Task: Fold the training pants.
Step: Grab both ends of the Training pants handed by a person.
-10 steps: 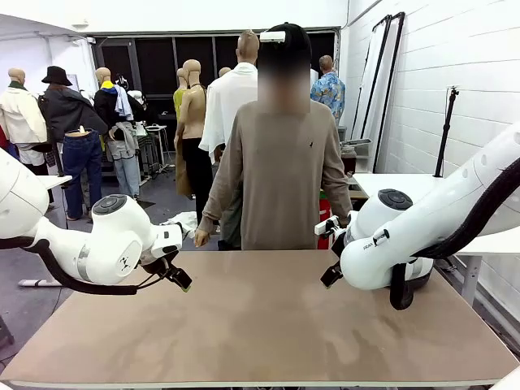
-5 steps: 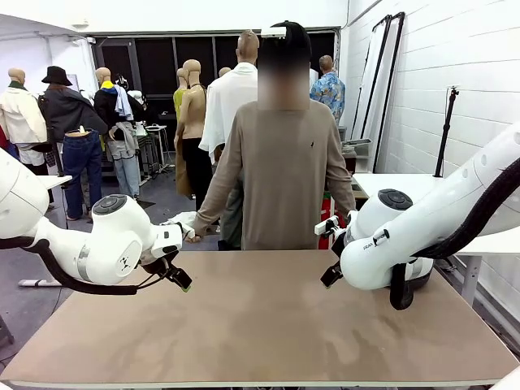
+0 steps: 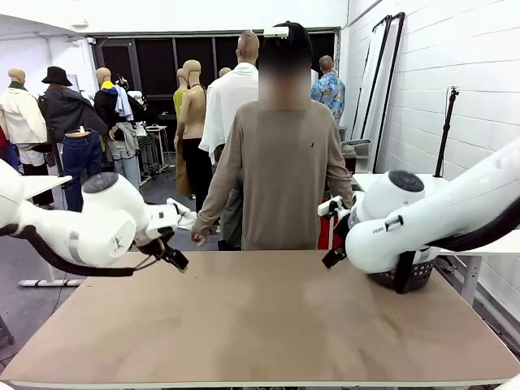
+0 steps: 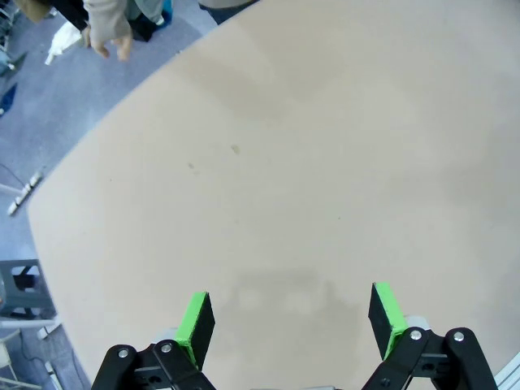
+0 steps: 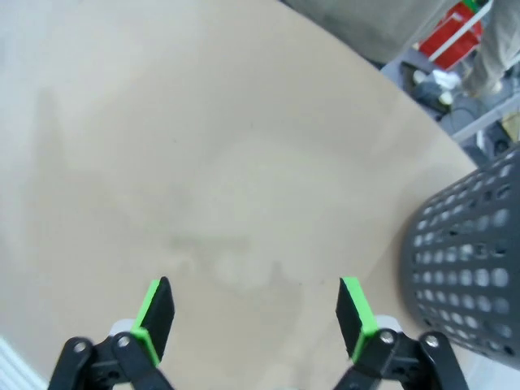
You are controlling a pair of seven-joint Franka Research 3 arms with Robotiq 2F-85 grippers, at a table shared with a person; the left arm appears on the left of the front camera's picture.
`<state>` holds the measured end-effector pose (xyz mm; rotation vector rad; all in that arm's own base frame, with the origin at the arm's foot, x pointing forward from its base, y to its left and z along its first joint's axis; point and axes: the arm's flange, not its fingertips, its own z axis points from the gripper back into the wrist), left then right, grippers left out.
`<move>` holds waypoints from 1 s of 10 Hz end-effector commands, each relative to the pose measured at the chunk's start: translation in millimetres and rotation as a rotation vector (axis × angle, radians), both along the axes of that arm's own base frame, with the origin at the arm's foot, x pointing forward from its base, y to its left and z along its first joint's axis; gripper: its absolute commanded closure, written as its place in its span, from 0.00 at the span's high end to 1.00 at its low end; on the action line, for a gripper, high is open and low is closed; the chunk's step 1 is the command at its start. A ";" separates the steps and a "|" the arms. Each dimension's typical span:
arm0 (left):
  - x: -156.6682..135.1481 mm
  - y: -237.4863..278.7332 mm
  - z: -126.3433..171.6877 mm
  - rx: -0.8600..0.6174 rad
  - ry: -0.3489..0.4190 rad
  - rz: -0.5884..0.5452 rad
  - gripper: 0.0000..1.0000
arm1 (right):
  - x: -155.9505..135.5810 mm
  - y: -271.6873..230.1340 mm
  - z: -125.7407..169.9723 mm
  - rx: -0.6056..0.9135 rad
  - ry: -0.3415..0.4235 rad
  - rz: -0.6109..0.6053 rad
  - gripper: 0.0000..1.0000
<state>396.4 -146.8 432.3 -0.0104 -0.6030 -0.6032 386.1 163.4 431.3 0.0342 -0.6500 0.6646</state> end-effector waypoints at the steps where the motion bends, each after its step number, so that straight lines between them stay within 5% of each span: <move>1: -12.9 1.4 43.1 0.046 -0.020 -0.001 1.00 | -8.0 -12.0 30.0 0.011 0.016 0.065 1.00; 6: -44.7 7.1 100.0 0.033 -0.074 -0.005 1.00 | -36.2 -20.5 87.9 -0.012 -0.053 0.097 1.00; 10: -53.8 20.9 115.2 -0.022 -0.110 0.012 1.00 | -49.9 -25.6 105.6 0.026 -0.108 0.106 1.00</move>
